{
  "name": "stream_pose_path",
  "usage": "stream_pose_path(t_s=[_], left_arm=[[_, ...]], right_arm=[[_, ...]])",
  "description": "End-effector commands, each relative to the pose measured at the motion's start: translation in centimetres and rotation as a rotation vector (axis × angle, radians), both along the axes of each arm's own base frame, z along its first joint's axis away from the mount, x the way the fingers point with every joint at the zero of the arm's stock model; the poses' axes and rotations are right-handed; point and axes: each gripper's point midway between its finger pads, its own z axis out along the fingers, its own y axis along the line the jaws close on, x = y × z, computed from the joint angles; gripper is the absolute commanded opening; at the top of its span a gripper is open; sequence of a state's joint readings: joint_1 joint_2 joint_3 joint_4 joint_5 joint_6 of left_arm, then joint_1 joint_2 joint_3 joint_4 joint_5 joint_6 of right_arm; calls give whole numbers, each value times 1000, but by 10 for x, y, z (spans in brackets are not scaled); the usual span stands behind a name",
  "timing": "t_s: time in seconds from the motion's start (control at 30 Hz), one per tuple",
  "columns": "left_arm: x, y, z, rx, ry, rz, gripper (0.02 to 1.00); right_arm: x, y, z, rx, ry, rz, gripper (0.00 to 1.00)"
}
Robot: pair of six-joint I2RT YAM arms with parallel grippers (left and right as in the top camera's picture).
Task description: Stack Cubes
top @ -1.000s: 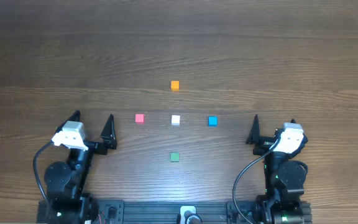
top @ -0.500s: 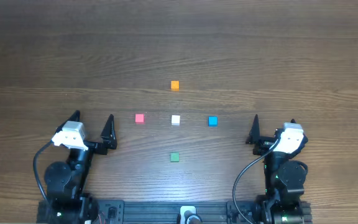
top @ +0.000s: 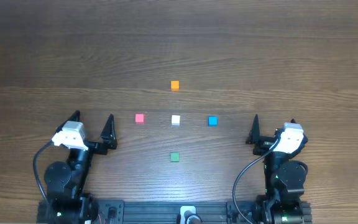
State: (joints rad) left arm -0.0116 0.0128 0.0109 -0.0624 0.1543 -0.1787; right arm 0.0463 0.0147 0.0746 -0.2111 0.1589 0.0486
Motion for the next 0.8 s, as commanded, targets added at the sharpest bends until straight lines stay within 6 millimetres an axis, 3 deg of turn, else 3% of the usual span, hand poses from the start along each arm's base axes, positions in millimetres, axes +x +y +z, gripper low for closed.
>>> stream_pose_path(t_s=[0.03, 0.27, 0.33, 0.43, 0.5, 0.6, 0.73, 0.8], left_arm=[[1, -3, 1, -14, -2, -15, 1000], [8, -29, 21, -41, 119, -126, 1000], [17, -42, 30, -50, 232, -167, 998], [37, -61, 28, -35, 447, -213, 1000], [51, -78, 18, -6, 615, -240, 998], [64, -88, -1, 29, 778, -201, 998], [77, -105, -35, 97, 934, -176, 998], [82, -113, -62, 119, 1011, -137, 996]], right_arm=[[0, 0, -2, -4, 0, 1, 991], [0, 0, -2, -4, 0, 2, 993], [0, 0, -2, -4, 0, 2, 993], [0, 0, -2, -4, 0, 2, 991], [0, 0, -2, -4, 0, 2, 991], [0, 0, -2, -4, 0, 2, 993], [0, 0, -2, -4, 0, 2, 993], [0, 0, -2, -4, 0, 2, 991]])
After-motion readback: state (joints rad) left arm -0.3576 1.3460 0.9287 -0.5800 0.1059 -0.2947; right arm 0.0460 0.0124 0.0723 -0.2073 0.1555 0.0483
